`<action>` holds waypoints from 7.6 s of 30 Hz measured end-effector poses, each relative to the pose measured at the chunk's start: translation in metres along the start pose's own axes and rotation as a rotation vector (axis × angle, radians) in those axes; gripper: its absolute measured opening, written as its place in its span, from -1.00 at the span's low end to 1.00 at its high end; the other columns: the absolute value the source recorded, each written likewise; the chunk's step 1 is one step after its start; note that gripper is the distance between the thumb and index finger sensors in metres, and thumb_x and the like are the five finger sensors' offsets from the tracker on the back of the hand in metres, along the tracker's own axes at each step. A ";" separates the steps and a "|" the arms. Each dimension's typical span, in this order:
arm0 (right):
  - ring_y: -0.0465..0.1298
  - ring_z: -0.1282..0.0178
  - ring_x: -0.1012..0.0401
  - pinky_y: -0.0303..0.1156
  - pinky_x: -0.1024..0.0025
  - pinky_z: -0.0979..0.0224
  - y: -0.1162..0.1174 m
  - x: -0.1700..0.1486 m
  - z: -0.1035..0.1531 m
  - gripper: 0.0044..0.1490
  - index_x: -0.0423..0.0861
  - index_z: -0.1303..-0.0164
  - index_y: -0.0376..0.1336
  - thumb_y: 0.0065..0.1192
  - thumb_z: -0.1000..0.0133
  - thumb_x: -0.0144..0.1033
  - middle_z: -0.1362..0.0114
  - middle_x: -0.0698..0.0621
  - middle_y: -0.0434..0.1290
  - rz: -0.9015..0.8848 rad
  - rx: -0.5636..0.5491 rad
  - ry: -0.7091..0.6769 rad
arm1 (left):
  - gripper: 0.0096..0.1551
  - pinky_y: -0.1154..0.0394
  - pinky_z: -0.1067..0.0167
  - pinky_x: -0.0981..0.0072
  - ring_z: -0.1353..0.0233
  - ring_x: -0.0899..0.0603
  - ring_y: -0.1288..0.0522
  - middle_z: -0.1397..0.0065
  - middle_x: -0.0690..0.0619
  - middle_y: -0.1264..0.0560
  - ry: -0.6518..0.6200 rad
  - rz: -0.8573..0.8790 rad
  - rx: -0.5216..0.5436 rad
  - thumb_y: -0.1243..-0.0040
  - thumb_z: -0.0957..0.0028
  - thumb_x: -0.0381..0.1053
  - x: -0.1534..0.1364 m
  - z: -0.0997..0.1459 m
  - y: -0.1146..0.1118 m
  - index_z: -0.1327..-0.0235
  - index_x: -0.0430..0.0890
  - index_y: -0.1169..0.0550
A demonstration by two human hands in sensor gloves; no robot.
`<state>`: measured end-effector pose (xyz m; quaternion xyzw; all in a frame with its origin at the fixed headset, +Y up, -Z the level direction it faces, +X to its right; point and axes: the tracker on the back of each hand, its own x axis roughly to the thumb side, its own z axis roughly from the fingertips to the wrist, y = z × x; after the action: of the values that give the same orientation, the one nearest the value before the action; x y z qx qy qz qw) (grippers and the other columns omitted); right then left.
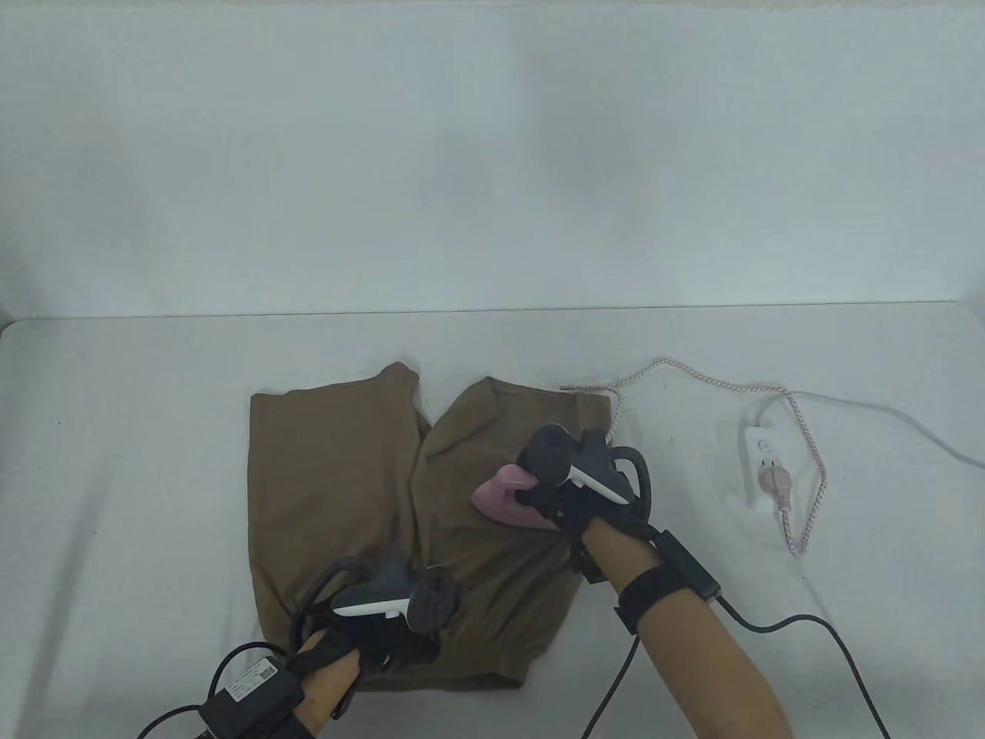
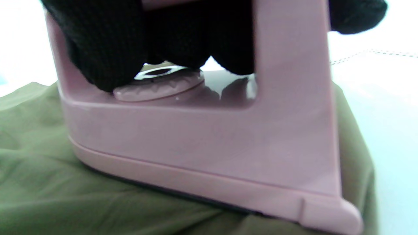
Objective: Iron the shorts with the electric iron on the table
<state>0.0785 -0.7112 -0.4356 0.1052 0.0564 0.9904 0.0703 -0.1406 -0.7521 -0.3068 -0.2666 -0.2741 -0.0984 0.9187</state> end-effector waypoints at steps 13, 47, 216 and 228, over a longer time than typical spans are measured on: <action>0.62 -0.01 0.27 0.54 -0.01 -0.02 0.007 0.048 -0.005 -0.41 0.28 -0.21 0.37 0.53 0.03 0.16 -0.02 0.30 0.60 -0.136 0.012 -0.052 | -0.14 -0.23 -0.52 -0.31 -0.43 -0.09 -0.39 -0.64 0.12 -0.14 0.000 0.001 0.000 -0.21 -0.03 0.33 0.000 0.000 0.000 -0.59 0.29 -0.15; 0.61 0.00 0.27 0.54 0.00 -0.01 0.011 0.044 0.017 -0.41 0.28 -0.21 0.37 0.53 0.02 0.16 -0.02 0.30 0.59 -0.084 0.026 -0.058 | -0.13 -0.23 -0.52 -0.31 -0.44 -0.09 -0.39 -0.65 0.13 -0.14 0.001 -0.002 -0.004 -0.20 -0.03 0.33 0.000 0.000 0.000 -0.60 0.29 -0.14; 0.60 -0.17 0.23 0.50 -0.10 -0.22 -0.005 0.186 -0.136 -0.25 0.32 -0.38 0.28 0.54 0.05 0.06 -0.20 0.31 0.55 0.008 -0.012 -0.174 | -0.06 -0.20 -0.53 -0.34 -0.51 -0.15 -0.37 -0.63 0.09 -0.20 0.095 0.011 -0.092 -0.31 0.07 0.37 -0.029 0.018 -0.006 -0.56 0.23 -0.18; 0.61 -0.18 0.25 0.50 -0.08 -0.26 0.002 0.164 -0.139 -0.27 0.39 -0.36 0.28 0.53 0.05 0.11 -0.18 0.32 0.55 0.097 -0.024 -0.149 | -0.08 -0.19 -0.53 -0.36 -0.51 -0.15 -0.38 -0.63 0.10 -0.21 0.093 0.023 -0.100 -0.31 0.06 0.36 -0.030 0.016 -0.004 -0.56 0.24 -0.19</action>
<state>-0.1103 -0.7019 -0.5378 0.1803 0.0342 0.9826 0.0272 -0.1741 -0.7453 -0.3103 -0.3107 -0.2226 -0.1135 0.9171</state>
